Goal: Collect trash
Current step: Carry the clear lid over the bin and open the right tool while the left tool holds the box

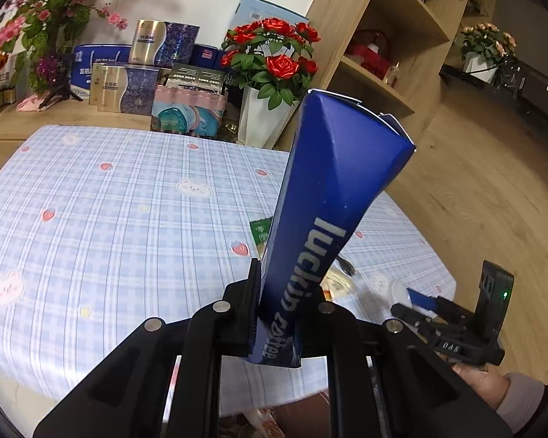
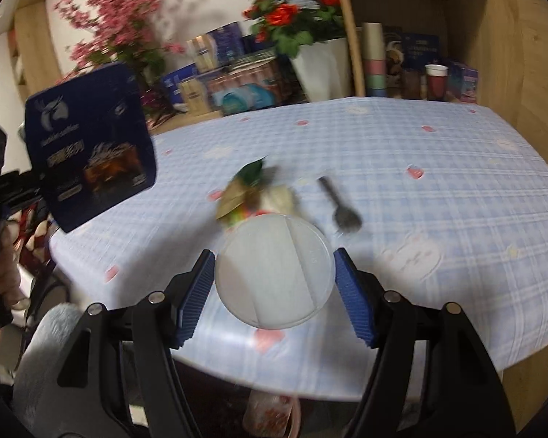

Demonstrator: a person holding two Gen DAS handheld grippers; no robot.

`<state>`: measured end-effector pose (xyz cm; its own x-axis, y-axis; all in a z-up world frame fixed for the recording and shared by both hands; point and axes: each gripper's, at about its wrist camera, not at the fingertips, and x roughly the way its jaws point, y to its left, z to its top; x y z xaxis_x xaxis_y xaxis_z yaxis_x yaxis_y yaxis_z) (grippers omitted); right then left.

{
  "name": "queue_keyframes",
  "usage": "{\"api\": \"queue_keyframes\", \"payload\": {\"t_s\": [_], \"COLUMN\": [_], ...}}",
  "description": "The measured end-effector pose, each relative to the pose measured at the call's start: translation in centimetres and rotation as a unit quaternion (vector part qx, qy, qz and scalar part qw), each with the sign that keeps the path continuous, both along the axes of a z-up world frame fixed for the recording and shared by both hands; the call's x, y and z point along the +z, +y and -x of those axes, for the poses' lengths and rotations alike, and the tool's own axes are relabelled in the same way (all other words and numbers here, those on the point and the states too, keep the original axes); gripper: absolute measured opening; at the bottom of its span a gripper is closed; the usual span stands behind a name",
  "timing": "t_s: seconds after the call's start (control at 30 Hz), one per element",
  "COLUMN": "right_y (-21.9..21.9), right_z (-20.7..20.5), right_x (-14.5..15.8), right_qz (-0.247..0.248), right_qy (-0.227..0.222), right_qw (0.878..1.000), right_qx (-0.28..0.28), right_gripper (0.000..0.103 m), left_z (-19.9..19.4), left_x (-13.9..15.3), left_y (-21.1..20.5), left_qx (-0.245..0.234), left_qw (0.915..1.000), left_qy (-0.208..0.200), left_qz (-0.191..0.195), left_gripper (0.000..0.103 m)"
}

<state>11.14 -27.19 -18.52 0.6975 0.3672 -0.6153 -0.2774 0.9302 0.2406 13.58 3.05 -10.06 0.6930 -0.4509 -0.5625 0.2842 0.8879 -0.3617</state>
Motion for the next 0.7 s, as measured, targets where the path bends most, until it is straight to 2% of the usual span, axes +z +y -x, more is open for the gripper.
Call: {"api": "queue_keyframes", "payload": {"t_s": [0.37, 0.7], "right_y": [3.7, 5.4], "right_z": [5.4, 7.7], "right_x": [-0.3, -1.0], "right_qz": [-0.012, -0.009], "right_qy": [0.002, 0.011], "right_qw": [0.999, 0.996], "right_qx": [0.052, 0.083], "right_gripper": [0.067, 0.067], "left_z": [7.5, 11.1], "left_x": [0.5, -0.1], "left_y": [1.7, 2.2], "left_qx": [0.025, 0.027], "left_qw": [0.9994, 0.9995], "left_qy": [0.001, 0.004], "left_qz": [0.023, 0.016], "left_gripper": [0.014, 0.014]}}
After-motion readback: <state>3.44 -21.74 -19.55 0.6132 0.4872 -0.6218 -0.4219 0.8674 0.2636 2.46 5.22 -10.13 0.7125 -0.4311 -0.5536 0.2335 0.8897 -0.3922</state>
